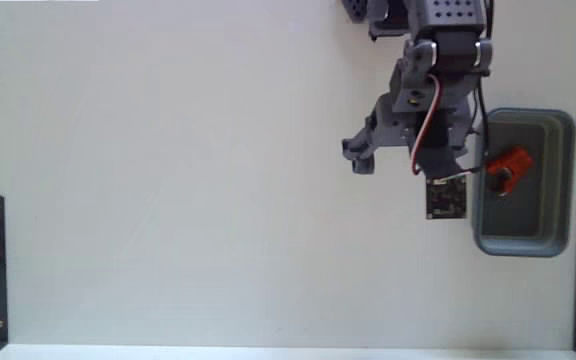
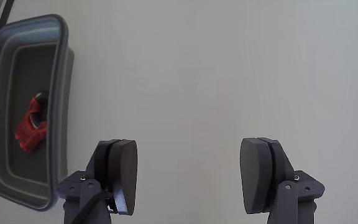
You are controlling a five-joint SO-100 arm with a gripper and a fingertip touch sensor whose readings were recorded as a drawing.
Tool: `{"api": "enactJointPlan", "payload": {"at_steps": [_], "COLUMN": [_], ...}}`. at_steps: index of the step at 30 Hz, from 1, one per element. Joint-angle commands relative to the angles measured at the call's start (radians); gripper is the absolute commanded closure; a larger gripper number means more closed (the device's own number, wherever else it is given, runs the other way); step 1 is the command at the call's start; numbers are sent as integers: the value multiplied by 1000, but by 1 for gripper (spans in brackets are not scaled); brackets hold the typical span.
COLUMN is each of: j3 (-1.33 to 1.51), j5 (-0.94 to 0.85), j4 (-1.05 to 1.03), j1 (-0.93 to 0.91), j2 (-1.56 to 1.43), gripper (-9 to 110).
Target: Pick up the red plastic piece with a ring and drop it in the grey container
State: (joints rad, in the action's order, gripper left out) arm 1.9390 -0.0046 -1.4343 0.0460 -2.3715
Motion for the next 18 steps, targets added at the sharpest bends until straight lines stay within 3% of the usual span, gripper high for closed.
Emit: {"api": "enactJointPlan", "payload": {"at_steps": [1, 18], "j3": [23, 60], "j5": [5, 5], "j4": [4, 4], "j1": [-17, -46], "j2": [-71, -109], "gripper": [-9, -9]}}
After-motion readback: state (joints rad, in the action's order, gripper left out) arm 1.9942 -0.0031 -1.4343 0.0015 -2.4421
